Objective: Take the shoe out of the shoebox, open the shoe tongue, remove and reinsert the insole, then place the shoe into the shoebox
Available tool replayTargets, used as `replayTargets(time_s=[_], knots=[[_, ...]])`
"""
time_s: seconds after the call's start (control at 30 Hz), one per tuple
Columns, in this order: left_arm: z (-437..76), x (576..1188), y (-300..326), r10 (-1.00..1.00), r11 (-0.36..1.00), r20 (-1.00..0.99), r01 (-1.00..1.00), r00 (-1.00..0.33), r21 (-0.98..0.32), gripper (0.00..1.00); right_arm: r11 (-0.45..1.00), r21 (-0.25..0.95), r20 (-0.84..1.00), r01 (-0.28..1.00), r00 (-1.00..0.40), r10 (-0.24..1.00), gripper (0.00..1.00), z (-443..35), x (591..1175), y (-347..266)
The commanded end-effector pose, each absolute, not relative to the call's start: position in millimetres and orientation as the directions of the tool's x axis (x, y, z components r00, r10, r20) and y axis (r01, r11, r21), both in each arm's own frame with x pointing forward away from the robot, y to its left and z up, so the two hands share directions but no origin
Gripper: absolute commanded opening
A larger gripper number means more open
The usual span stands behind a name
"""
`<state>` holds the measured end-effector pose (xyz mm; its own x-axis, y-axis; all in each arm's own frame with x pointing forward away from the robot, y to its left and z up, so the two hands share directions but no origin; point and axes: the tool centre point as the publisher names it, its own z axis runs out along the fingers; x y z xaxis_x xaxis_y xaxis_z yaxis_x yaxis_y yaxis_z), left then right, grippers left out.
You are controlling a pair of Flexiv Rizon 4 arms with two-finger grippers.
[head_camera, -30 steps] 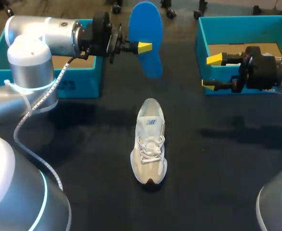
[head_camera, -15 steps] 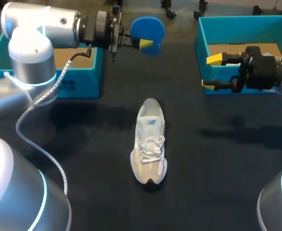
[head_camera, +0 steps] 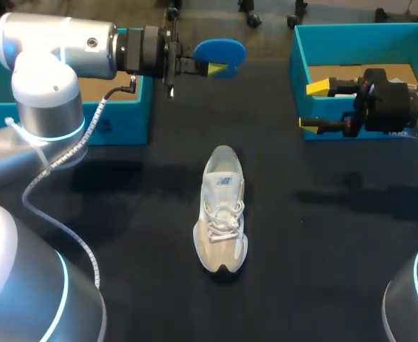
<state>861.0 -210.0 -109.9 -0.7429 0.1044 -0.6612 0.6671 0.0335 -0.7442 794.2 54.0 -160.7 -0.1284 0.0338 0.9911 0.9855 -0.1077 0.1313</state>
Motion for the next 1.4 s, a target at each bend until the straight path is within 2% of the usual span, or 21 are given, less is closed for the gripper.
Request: replayTargets(time_s=[0.03,0.1,0.27,0.53,0.6,0.73,0.87,1.13,1.27,1.33,1.4], knots=[[-116,856,-213,0.086,0.007,-0.727,0.730,-0.682,-0.684,0.00,-0.111,0.113,0.993,0.987,-0.108,0.043,1.00,-161,793,59],[-118,856,-214,0.098,-0.015,-0.793,0.796,-0.601,-0.606,0.00,-0.110,0.111,0.993,0.988,-0.107,0.043,1.00,-161,793,61],[-125,858,-217,0.080,-0.046,-0.856,0.855,-0.512,-0.516,0.00,-0.118,0.101,0.994,0.988,-0.097,0.044,1.00,-161,793,68],[-144,862,-221,0.086,-0.095,-0.965,0.963,-0.246,-0.254,0.00,-0.125,0.092,0.995,0.988,-0.087,0.048,1.00,-161,794,76],[-145,863,-222,0.074,-0.083,-0.971,0.969,-0.227,-0.233,0.00,-0.125,0.092,0.995,0.988,-0.087,0.050,1.00,-161,795,77],[-153,866,-224,0.063,-0.073,-0.994,0.993,-0.089,-0.094,0.00,-0.126,0.093,0.995,0.988,-0.087,0.056,1.00,-160,795,80],[-161,867,-231,0.044,-0.043,-0.999,0.999,-0.011,-0.013,0.00,-0.127,0.100,0.994,0.987,-0.093,0.057,1.00,-159,797,85],[-170,866,-244,0.032,-0.031,-0.999,1.000,0.003,0.002,0.00,-0.107,0.091,0.994,0.990,-0.084,0.073,1.00,-158,799,92],[-175,866,-252,0.028,-0.033,-0.998,0.998,0.051,0.050,0.00,-0.098,0.088,0.994,0.991,-0.080,0.076,1.00,-157,799,96],[-177,866,-257,0.022,-0.028,-0.998,0.998,0.055,0.054,0.00,-0.092,0.085,0.994,0.992,-0.078,0.073,0.83,-158,800,97],[-178,865,-261,0.010,-0.025,-0.998,0.997,0.068,0.067,0.00,-0.088,0.083,0.995,0.993,-0.077,0.071,0.82,-159,800,99]])
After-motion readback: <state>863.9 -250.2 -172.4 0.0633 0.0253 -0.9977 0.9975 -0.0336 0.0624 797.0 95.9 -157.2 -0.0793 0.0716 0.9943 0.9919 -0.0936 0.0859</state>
